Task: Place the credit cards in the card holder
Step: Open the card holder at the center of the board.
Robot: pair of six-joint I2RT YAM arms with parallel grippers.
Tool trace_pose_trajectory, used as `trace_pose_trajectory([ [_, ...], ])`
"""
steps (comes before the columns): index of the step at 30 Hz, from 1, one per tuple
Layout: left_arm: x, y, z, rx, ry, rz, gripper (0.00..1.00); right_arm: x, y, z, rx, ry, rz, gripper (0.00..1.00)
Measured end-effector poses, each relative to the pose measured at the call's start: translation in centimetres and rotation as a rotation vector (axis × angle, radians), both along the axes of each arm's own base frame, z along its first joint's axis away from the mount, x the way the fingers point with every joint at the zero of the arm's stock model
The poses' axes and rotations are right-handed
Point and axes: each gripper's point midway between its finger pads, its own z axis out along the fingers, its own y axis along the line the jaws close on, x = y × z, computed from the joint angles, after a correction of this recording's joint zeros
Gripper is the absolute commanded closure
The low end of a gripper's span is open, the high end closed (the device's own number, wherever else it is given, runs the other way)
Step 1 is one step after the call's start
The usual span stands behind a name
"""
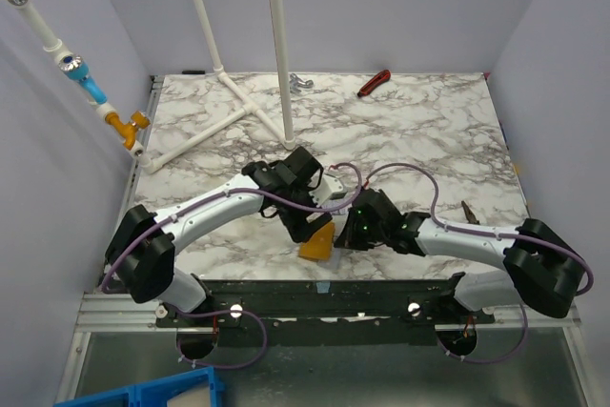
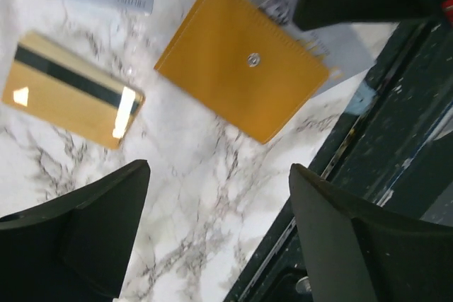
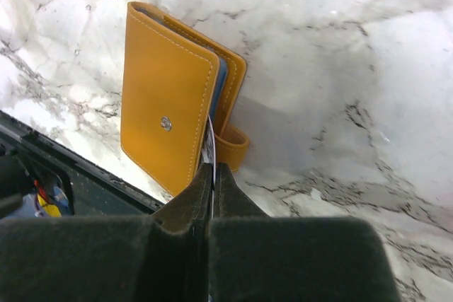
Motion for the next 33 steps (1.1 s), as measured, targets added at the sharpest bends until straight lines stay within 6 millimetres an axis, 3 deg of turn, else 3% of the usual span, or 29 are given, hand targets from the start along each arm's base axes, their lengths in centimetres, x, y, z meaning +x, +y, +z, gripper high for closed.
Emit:
trace_pose_trajectory([
  [2, 0.1, -1.8, 1.1, -0.052, -0.027, -0.029, 0.10, -0.1, -0.7, 0.1, 0.000, -0.005, -0.036, 0.99],
  [7, -1.1, -5.1, 1.1, -0.125, -0.088, -0.135, 0.14, -0.4, -2.0, 0.0, 0.002, -0.013, -0.090, 0.99],
  [18, -3.0, -5.7, -3.1, -0.091, -0.237, -0.344, 0.14, 0.0, -2.0, 0.2, 0.045, -0.042, -0.097, 0.99],
  [24, -2.9, -4.2, -6.0, -0.010, -0.365, -0.435, 0.13, 0.5, -2.7, 0.0, 0.083, -0.035, -0.131, 0.99],
  [27, -2.1, -4.0, -6.4, 0.012, -0.438, -0.433, 0.12, 0.5, -2.8, 0.0, 0.096, -0.025, -0.135, 0.99],
  [33, 0.2, -5.5, -4.7, -0.021, -0.577, -0.375, 0.13, 0.4, -2.3, -0.5, 0.105, 0.002, -0.116, 0.99],
])
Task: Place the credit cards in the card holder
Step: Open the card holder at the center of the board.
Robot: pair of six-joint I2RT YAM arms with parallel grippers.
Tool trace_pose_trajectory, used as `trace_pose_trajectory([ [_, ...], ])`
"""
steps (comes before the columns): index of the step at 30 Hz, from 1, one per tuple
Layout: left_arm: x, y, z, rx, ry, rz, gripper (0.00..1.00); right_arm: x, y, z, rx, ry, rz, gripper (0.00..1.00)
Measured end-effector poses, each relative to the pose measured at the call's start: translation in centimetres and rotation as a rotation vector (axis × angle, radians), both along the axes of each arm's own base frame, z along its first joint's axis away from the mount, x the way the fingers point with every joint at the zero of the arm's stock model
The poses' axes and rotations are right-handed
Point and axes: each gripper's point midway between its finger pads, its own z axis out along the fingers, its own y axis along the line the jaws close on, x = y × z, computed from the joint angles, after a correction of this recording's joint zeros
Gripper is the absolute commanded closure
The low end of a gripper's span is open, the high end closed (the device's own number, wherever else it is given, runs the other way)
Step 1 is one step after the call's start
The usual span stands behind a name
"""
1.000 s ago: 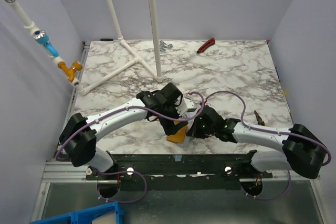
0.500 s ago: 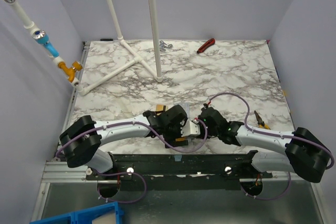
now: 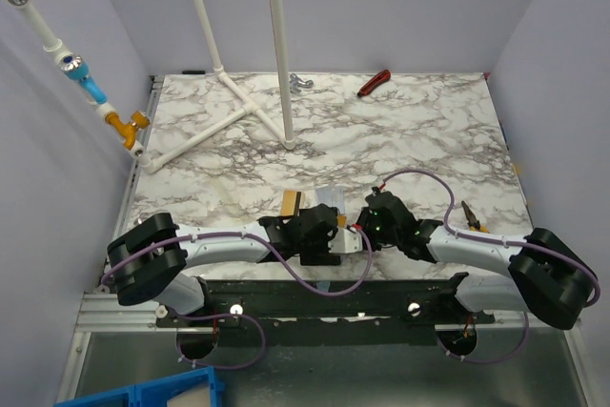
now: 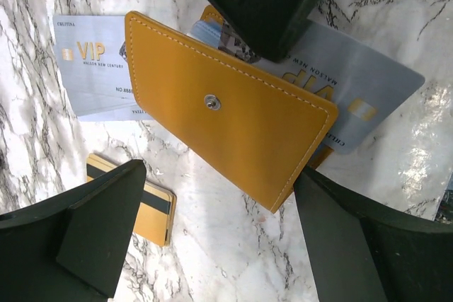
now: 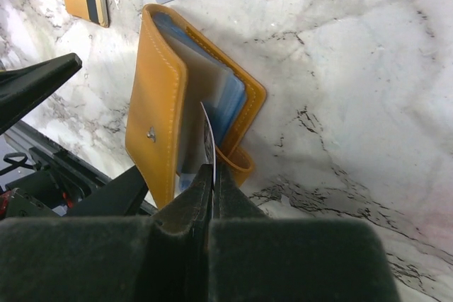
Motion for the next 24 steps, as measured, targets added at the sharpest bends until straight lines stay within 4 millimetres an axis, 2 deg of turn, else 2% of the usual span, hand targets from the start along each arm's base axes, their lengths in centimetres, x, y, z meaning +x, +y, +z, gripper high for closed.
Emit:
trace_pose_trajectory([
  [12, 0.0, -0.2, 0.5, -0.053, 0.069, 0.086, 0.23, 0.0, 0.4, 0.0, 0.006, 0.014, 0.012, 0.99],
  [20, 3.3, 1.1, 3.6, -0.197, 0.227, 0.314, 0.28, 0.0, 0.4, 0.0, 0.005, 0.014, 0.011, 0.99],
  [24, 3.5, 1.3, 3.8, -0.224, 0.261, 0.350, 0.29, 0.0, 0.4, 0.0, 0.005, 0.014, 0.011, 0.99],
])
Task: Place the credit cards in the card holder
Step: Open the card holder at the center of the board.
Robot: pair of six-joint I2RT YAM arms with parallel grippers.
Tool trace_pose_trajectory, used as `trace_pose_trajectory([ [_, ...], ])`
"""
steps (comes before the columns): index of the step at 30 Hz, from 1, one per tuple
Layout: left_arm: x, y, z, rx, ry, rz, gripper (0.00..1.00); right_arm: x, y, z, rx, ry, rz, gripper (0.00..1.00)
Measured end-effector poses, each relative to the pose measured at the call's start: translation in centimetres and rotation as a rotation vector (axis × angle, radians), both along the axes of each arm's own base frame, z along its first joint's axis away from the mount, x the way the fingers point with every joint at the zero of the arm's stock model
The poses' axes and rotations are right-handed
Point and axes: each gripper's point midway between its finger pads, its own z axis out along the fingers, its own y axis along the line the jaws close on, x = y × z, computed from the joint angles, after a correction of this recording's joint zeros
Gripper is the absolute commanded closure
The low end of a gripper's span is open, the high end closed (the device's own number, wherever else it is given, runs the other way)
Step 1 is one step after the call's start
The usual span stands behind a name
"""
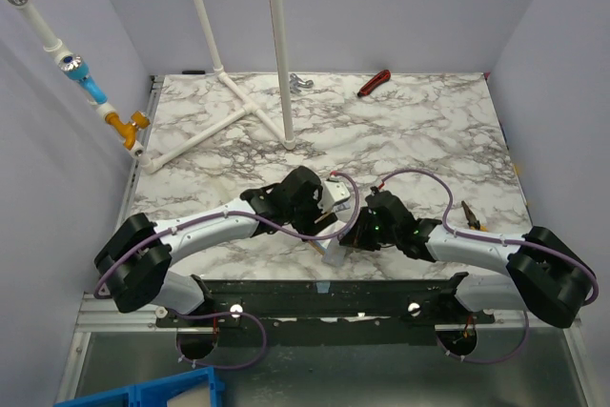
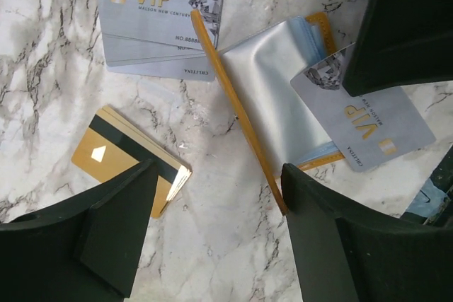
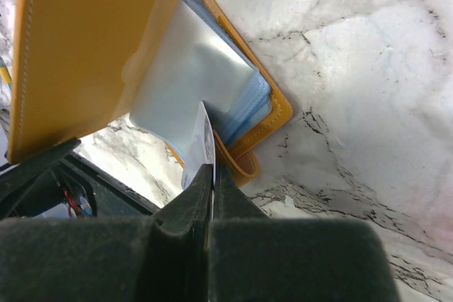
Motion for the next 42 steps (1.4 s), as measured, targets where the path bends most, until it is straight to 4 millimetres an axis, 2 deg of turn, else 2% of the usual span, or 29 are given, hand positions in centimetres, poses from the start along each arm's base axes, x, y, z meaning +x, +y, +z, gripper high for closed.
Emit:
trace_pose_trajectory([
  [6, -0.5, -0.4, -0.2, -0.009, 0.042, -0.002, 0.38, 0.0, 0.0, 0.2, 0.003, -0.003, 0.000, 0.99],
  [12, 0.9, -1.1, -0.4, -0.013, 0.098, 0.032, 0.47, -0.3, -0.3, 0.1, 0.001, -0.007, 0.005, 0.99],
  [17, 2.5, -1.1, -0.9, -0.017, 0.142, 0.075, 0.65, -0.5, -0.2, 0.1, 0.002, -0.007, 0.023, 0.99],
  [20, 2.6, -1.0, -1.4, -0.012, 0.177, 0.080, 0.80, -0.7, -0.2, 0.3, 0.009, -0.009, 0.037, 0.99],
  [22, 2.4, -1.0, -1.6, -0.010, 0.199, 0.078, 0.85, -0.9, -0.2, 0.5, 0.016, -0.016, 0.047, 0.99],
  [30, 1.6, -0.6, -1.8, -0.031, 0.291, 0.071, 0.86, -2.3, -1.4, 2.0, 0.053, -0.072, 0.082, 0.99],
  [42, 0.5, -0.2, -1.9, -0.046, 0.373, 0.063, 0.85, -3.3, -0.9, 1.5, 0.069, -0.053, 0.157, 0.99],
])
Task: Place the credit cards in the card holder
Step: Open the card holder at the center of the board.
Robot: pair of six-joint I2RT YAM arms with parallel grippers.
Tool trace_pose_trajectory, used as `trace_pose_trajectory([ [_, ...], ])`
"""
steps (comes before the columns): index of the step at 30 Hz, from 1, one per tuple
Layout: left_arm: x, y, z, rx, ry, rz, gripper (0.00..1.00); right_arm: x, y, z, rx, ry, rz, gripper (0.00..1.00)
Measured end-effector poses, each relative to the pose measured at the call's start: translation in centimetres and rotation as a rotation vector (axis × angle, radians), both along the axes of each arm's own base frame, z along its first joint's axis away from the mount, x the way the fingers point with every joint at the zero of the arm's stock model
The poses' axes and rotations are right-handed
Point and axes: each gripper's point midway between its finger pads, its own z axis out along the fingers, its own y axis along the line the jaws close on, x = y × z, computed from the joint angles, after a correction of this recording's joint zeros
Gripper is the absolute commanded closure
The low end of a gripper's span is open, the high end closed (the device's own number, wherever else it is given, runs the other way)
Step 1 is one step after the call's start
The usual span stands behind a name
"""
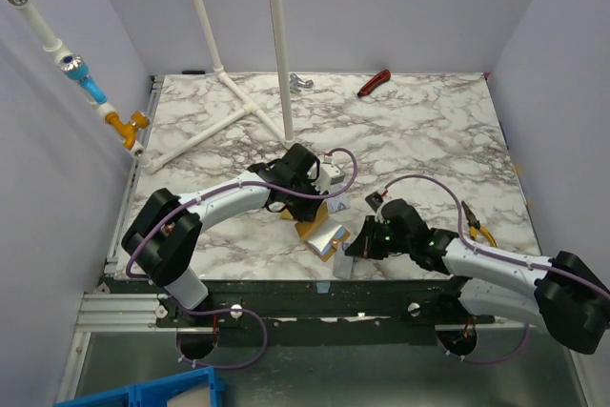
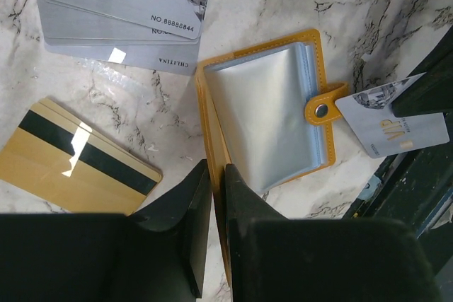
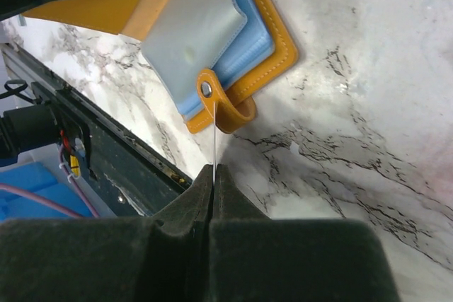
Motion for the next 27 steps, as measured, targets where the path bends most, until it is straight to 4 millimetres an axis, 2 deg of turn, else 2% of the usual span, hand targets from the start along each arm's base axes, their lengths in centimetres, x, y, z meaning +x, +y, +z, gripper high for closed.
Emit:
trace_pose_trajectory([
  [27, -0.6, 0.1, -0.1, 0.001, 0.024, -0.010, 0.86, 0.5, 3.1, -1.6, 0.011, 0.072, 0.102, 0.99],
])
